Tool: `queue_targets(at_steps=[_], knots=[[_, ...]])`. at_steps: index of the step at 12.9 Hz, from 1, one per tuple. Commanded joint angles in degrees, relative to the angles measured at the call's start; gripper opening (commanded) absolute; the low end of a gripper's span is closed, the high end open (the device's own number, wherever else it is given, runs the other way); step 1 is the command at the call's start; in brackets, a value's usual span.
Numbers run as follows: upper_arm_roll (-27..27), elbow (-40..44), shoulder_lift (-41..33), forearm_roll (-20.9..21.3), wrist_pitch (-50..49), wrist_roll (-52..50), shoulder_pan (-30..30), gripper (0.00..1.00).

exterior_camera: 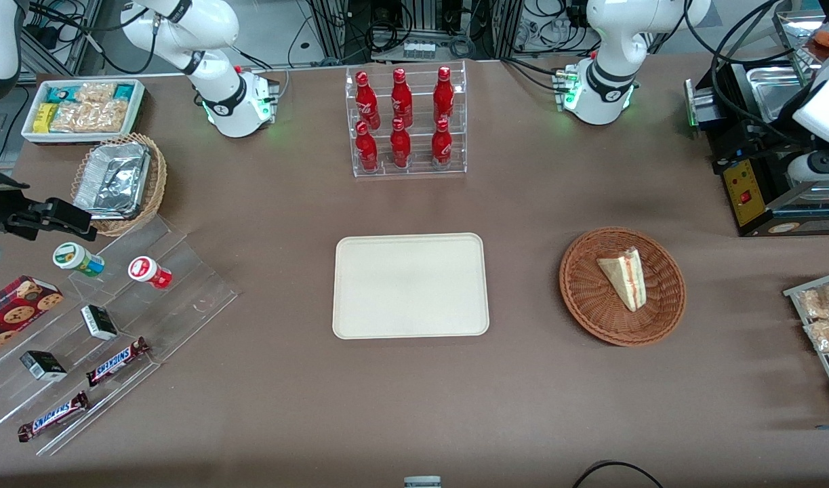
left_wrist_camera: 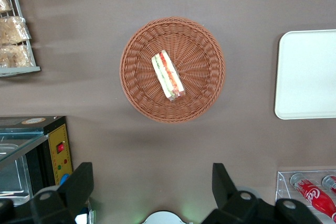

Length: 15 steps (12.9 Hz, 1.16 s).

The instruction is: Place sandwich from basket to tray

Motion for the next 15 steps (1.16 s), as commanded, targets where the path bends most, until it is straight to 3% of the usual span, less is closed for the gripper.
queue_targets(at_steps=[1, 6, 10, 15], knots=[[0.76, 1.54, 0.70, 0.45, -0.67, 0.31, -0.47, 1.00], [0.85, -2.14, 1.14, 0.54, -0.14, -0.48, -0.38, 1.00], [0.59, -11.45, 0.96, 0.71, 9.94, -1.88, -0.56, 1.00], [-0.03, -23.49, 1.93, 0.71, 25.93, -14.34, -1.44, 1.00]])
